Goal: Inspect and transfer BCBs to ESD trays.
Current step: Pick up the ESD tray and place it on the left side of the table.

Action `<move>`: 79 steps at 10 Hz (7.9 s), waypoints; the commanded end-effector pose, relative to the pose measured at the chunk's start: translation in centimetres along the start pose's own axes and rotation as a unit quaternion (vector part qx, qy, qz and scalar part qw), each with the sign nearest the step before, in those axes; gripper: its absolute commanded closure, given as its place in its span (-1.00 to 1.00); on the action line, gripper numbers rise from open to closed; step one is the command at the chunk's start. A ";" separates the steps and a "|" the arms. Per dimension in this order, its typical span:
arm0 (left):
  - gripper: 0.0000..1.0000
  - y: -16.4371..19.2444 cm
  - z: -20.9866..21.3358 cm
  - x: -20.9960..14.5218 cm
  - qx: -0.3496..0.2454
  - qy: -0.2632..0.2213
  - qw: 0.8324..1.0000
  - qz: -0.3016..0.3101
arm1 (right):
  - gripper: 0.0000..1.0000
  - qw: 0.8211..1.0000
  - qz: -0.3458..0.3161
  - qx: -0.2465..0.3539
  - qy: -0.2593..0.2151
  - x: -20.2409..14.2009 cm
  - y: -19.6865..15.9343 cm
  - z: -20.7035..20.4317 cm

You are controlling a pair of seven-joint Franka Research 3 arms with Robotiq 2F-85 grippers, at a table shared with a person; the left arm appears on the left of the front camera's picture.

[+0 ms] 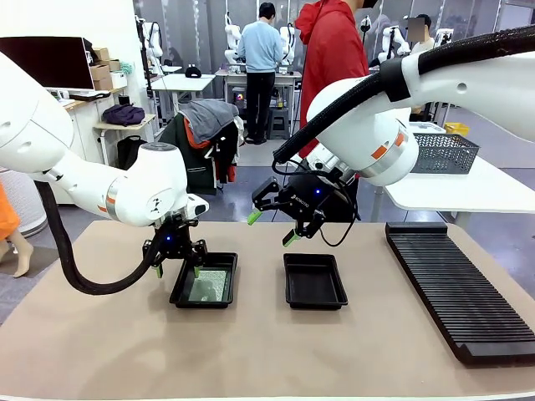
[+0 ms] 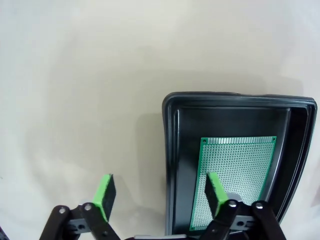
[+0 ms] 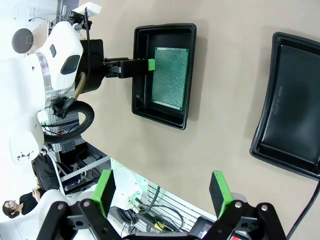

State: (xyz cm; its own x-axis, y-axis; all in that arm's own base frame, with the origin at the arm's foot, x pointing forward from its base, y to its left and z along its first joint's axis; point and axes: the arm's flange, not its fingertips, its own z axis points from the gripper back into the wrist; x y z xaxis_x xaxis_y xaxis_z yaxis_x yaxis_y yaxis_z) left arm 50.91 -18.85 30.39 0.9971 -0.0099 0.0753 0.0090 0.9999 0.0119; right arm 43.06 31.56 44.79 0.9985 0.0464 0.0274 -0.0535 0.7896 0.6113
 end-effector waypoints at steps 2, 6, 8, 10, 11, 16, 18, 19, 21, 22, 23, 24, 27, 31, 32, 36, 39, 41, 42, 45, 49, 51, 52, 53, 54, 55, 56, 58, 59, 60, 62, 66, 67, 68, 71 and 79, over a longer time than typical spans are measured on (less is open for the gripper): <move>-0.61 0.6 0.1 -0.3 -0.006 -0.003 1.000 -0.011 | -1.00 1.000 -0.009 -0.005 0.001 0.2 0.2 -0.2; -0.07 0.6 0.2 -0.4 -0.011 -0.015 1.000 -0.003 | -1.00 1.000 -0.009 -0.005 0.001 0.2 0.2 -0.2; 0.21 0.6 0.4 -0.6 -0.014 -0.015 1.000 -0.003 | -1.00 1.000 -0.009 -0.005 0.001 0.2 0.2 -0.2; 0.48 0.3 0.3 -0.5 -0.014 -0.011 1.000 -0.003 | -1.00 1.000 -0.009 -0.005 0.001 0.2 0.2 -0.2; 0.57 0.3 0.3 -0.5 -0.015 -0.012 1.000 -0.003 | -1.00 1.000 -0.009 -0.005 0.001 0.2 0.2 -0.2; 1.00 0.1 0.4 -0.5 -0.021 -0.007 1.000 -0.001 | -1.00 1.000 -0.009 -0.005 0.001 0.2 0.2 -0.2; 1.00 0.3 0.4 -0.4 -0.034 0.000 0.999 0.009 | -1.00 1.000 -0.009 -0.005 0.001 0.2 0.2 -0.2; 1.00 -0.1 0.4 -0.1 -0.009 -0.006 1.000 0.004 | -1.00 1.000 -0.009 -0.005 0.001 0.2 0.2 -0.2; 1.00 -0.1 0.4 -0.1 -0.009 -0.006 1.000 0.004 | -1.00 1.000 -0.009 -0.005 0.001 0.2 0.2 -0.2; 1.00 -0.1 0.4 -0.1 -0.009 -0.006 1.000 0.004 | -1.00 1.000 -0.009 -0.005 0.001 0.2 0.2 -0.2; 1.00 -0.1 0.4 -0.1 -0.009 -0.006 1.000 0.004 | -1.00 1.000 -0.009 -0.005 0.001 0.2 0.2 -0.2; 1.00 -0.1 0.4 -0.1 -0.009 -0.006 1.000 0.004 | -1.00 1.000 -0.009 -0.005 0.001 0.2 0.2 -0.2; 1.00 -0.1 0.4 -0.1 -0.009 -0.006 1.000 0.004 | -1.00 1.000 -0.009 -0.005 0.001 0.2 0.2 -0.2; 0.94 3.5 3.2 -0.8 -0.070 -0.030 0.997 0.005 | -1.00 1.000 -0.009 -0.005 0.001 0.2 0.2 -0.2; 0.94 5.0 3.7 -0.9 -0.089 -0.034 0.995 0.001 | -1.00 1.000 -0.009 -0.005 0.001 0.2 0.2 -0.2; 0.94 12.2 5.1 -0.9 -0.168 -0.051 0.984 -0.013 | -1.00 1.000 -0.009 -0.005 0.001 0.2 0.2 -0.2; 0.94 18.5 5.3 -1.1 -0.170 -0.051 0.984 -0.018 | -1.00 1.000 -0.009 -0.005 0.001 0.2 0.2 -0.2; 0.94 23.0 5.0 -1.9 -0.163 -0.046 0.985 -0.022 | -1.00 1.000 -0.009 -0.005 0.001 0.2 0.2 -0.2; 0.94 25.3 4.7 -2.2 -0.164 -0.044 0.985 -0.027 | -1.00 1.000 -0.009 -0.005 0.001 0.2 0.2 -0.2; 0.94 30.1 3.6 -3.2 -0.155 -0.042 0.987 -0.025 | -1.00 1.000 -0.009 -0.005 0.001 0.2 0.2 -0.2; 0.94 32.2 1.3 -4.0 -0.144 -0.047 0.989 -0.001 | -1.00 1.000 -0.009 -0.005 0.001 0.2 0.2 -0.2; 0.94 32.1 0.3 -4.3 -0.147 -0.051 0.988 0.006 | -1.00 1.000 -0.009 -0.005 0.001 0.2 0.2 -0.2; 0.94 31.9 0.0 -4.4 -0.147 -0.052 0.988 0.010 | -1.00 1.000 -0.009 -0.005 0.001 0.2 0.2 -0.2; 0.94 31.7 -0.3 -4.5 -0.148 -0.052 0.988 0.012 | -1.00 1.000 -0.009 -0.005 0.001 0.2 0.2 -0.2; 0.94 31.7 -0.7 -4.7 -0.145 -0.048 0.988 0.016 | -1.00 1.000 -0.009 -0.005 0.001 0.2 0.2 -0.2; 0.94 31.7 -0.9 -4.8 -0.145 -0.045 0.988 0.016 | -1.00 1.000 -0.009 -0.005 0.001 0.2 0.2 -0.2; 0.94 31.7 -0.1 -4.3 -0.143 -0.038 0.989 0.011 | -1.00 1.000 -0.009 -0.005 0.001 0.2 0.2 -0.2; 0.94 31.7 -0.1 -4.3 -0.143 -0.038 0.989 0.011 | -1.00 1.000 -0.009 -0.005 0.001 0.2 0.2 -0.2; 0.94 31.7 -0.1 -4.3 -0.143 -0.038 0.989 0.011 | -1.00 1.000 -0.009 -0.005 0.001 0.2 0.2 -0.2; 0.94 31.7 -0.1 -4.3 -0.143 -0.038 0.989 0.011 | -1.00 1.000 -0.009 -0.005 0.001 0.2 0.2 -0.2; 0.94 31.7 -0.1 -4.3 -0.143 -0.038 0.989 0.011 | -1.00 1.000 -0.009 -0.005 0.001 0.2 0.2 -0.2; 0.73 31.7 -0.1 -4.3 -0.143 -0.038 0.989 0.010 | -1.00 1.000 -0.009 -0.005 0.001 0.2 0.2 -0.2; 0.56 31.6 0.3 -4.5 -0.138 -0.034 0.990 0.006 | -1.00 1.000 -0.009 -0.005 0.001 0.2 0.2 -0.2; 0.36 31.4 0.5 -4.7 -0.129 -0.031 0.991 0.007 | -1.00 1.000 -0.009 -0.005 0.001 0.2 0.2 -0.2; -0.19 31.3 1.2 -5.1 -0.117 -0.029 0.993 0.004 | -1.00 1.000 -0.009 -0.005 0.001 0.2 0.2 -0.2; -1.00 29.5 9.3 -7.0 -0.049 -0.003 0.999 -0.022 | -1.00 1.000 -0.009 -0.005 0.001 0.2 0.2 -0.2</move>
State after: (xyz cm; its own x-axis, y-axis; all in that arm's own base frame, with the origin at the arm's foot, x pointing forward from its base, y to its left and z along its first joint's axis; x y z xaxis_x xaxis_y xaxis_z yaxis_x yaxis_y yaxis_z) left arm 44.12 10.99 38.29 0.9930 -0.0494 0.1074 0.0596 0.9938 -0.0939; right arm 43.08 31.57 44.81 0.9985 0.0463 0.0276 -0.0535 0.7894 0.6116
